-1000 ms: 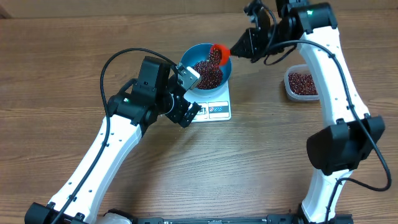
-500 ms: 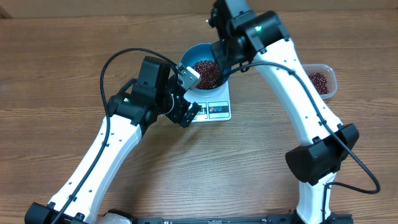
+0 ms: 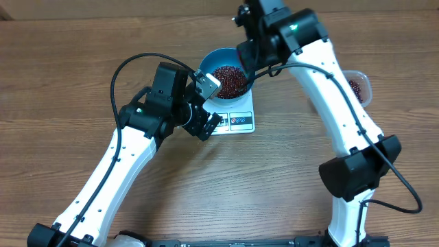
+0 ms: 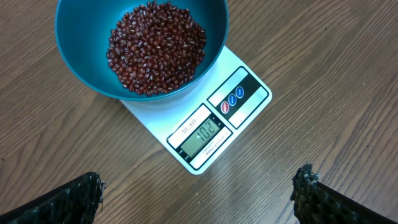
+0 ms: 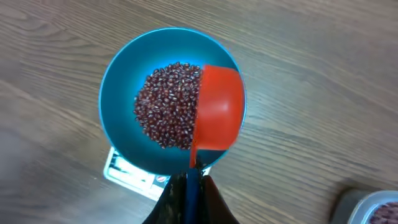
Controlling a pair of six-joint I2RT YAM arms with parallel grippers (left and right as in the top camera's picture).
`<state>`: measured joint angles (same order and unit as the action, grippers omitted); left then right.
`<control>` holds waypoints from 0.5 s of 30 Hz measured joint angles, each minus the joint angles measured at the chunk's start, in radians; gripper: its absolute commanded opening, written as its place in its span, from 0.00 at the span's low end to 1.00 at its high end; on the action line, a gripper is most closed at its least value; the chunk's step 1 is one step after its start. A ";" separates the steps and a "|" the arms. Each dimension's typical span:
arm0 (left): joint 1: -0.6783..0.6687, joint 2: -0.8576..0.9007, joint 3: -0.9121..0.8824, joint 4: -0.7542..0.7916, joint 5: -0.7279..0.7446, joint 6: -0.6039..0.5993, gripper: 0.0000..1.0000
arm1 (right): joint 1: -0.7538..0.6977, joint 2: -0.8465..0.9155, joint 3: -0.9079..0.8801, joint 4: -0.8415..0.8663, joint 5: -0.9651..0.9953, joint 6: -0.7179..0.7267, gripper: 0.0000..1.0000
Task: Scoop item into bowl and weigh 150g on scale
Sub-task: 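Tip the scoop to pour beans into the teal bowl, then move the empty scoop back to the bean tub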
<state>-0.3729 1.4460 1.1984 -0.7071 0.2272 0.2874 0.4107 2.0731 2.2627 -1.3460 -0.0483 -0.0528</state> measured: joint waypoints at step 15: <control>0.000 0.000 0.000 0.000 0.000 0.000 1.00 | -0.508 -0.223 0.010 -0.250 -0.252 -0.050 0.04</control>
<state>-0.3729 1.4460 1.1984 -0.7067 0.2272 0.2874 -0.0975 1.8503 2.2723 -1.5959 -0.3004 -0.1028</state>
